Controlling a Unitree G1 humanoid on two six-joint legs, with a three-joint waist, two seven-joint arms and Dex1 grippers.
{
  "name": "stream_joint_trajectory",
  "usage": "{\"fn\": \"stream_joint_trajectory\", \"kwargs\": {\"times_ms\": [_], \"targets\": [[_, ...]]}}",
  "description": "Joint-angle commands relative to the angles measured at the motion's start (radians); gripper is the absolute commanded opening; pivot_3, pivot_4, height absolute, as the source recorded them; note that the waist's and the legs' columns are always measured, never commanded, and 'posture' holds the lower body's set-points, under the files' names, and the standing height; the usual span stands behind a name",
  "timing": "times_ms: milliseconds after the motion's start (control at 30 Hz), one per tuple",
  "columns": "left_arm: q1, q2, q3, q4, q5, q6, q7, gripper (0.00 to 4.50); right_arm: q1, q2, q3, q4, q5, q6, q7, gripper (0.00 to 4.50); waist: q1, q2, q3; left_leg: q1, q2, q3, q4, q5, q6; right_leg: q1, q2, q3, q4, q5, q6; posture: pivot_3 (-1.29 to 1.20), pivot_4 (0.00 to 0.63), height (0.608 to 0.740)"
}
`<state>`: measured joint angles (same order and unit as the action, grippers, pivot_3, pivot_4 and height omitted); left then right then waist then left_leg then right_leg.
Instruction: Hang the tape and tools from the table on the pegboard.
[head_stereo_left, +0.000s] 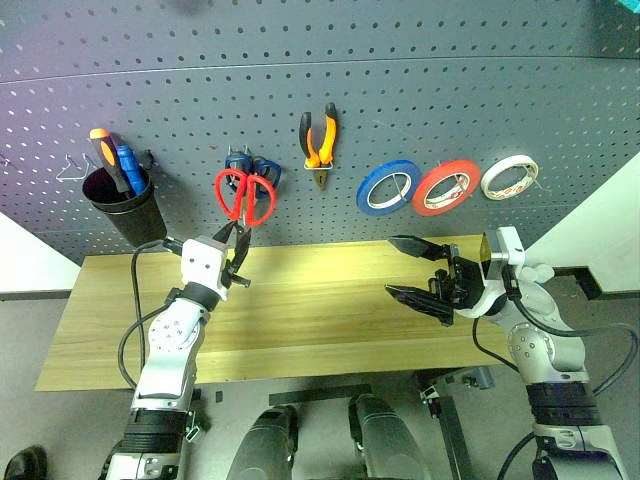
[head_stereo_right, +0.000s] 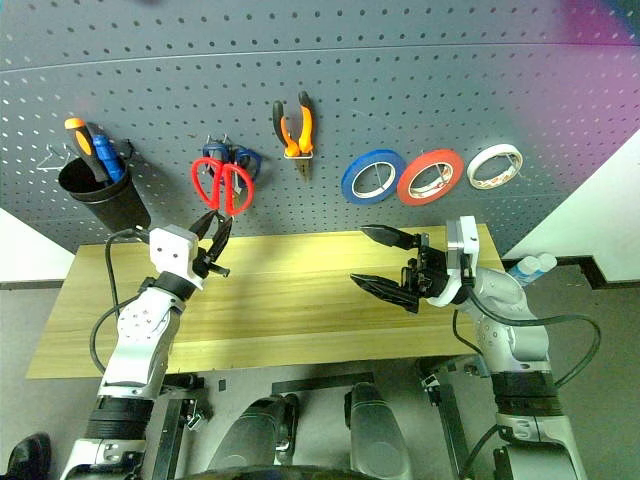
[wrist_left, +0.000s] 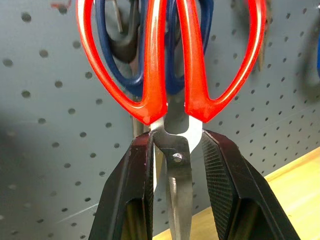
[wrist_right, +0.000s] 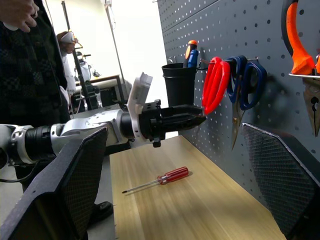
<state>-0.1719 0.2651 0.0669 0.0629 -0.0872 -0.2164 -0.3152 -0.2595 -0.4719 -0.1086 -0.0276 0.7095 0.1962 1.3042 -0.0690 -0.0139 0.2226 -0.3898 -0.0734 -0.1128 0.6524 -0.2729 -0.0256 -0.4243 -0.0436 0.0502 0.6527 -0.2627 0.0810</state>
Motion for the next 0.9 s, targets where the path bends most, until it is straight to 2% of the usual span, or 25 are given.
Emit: {"fn": "stream_joint_trajectory", "kwargs": {"times_ms": [33, 133, 433, 500, 700, 767, 900], "targets": [[-0.031, -0.008, 0.005, 0.071, -0.006, -0.059, -0.008, 1.05, -0.004, -0.006, -0.018, -0.018, 0.007, -0.012, 0.004, 4.50, 0.000, 0.000, -0.001, 0.000, 0.000, 0.000, 0.000, 0.000, 0.000, 0.000, 0.000, 0.000, 0.000, 0.000, 0.000, -0.16, 0.190, 0.740], [-0.051, -0.009, 0.004, 0.110, -0.003, -0.086, -0.012, 1.05, 0.000, -0.006, -0.016, -0.019, 0.007, -0.009, 0.004, 4.50, -0.002, 0.000, -0.001, 0.000, 0.000, 0.000, 0.001, 0.000, 0.000, 0.000, 0.000, 0.000, 0.001, 0.000, 0.000, -0.16, 0.193, 0.740], [-0.047, 0.006, 0.006, 0.147, 0.009, -0.136, -0.016, 4.00, 0.002, -0.008, -0.016, -0.012, 0.001, -0.015, 0.007, 4.50, -0.001, 0.000, -0.001, 0.000, 0.000, 0.000, 0.001, 0.000, 0.000, 0.000, 0.000, 0.000, 0.001, 0.000, 0.000, -0.16, 0.198, 0.740], [-0.036, 0.003, 0.008, 0.144, -0.010, -0.132, -0.031, 4.49, -0.003, -0.006, -0.020, -0.002, 0.005, -0.015, 0.009, 4.50, -0.001, 0.000, -0.001, 0.000, 0.000, 0.000, 0.001, 0.000, 0.000, 0.000, 0.000, 0.000, 0.001, 0.000, 0.000, -0.16, 0.197, 0.740], [0.055, 0.015, 0.022, 0.072, -0.036, -0.128, -0.054, 4.49, -0.005, -0.001, -0.015, 0.021, 0.007, -0.028, 0.040, 4.50, -0.002, 0.000, -0.001, 0.000, 0.000, 0.000, 0.001, 0.000, 0.000, 0.000, 0.000, 0.000, 0.001, 0.000, 0.000, -0.15, 0.201, 0.740], [0.079, 0.025, 0.033, 0.050, -0.013, -0.105, -0.027, 4.49, -0.004, 0.001, -0.004, 0.021, 0.008, -0.031, 0.061, 4.50, -0.001, 0.000, -0.001, 0.000, 0.000, 0.000, 0.001, 0.000, 0.000, 0.000, 0.000, 0.001, 0.001, 0.000, 0.000, -0.15, 0.204, 0.740], [0.132, 0.055, 0.051, 0.005, -0.058, -0.025, -0.058, 4.49, -0.010, 0.015, 0.041, 0.026, -0.007, -0.040, 0.116, 4.50, -0.001, 0.000, -0.001, 0.001, 0.000, 0.000, 0.001, 0.000, 0.000, 0.000, 0.000, 0.001, 0.002, 0.000, 0.000, -0.14, 0.203, 0.740]]}}
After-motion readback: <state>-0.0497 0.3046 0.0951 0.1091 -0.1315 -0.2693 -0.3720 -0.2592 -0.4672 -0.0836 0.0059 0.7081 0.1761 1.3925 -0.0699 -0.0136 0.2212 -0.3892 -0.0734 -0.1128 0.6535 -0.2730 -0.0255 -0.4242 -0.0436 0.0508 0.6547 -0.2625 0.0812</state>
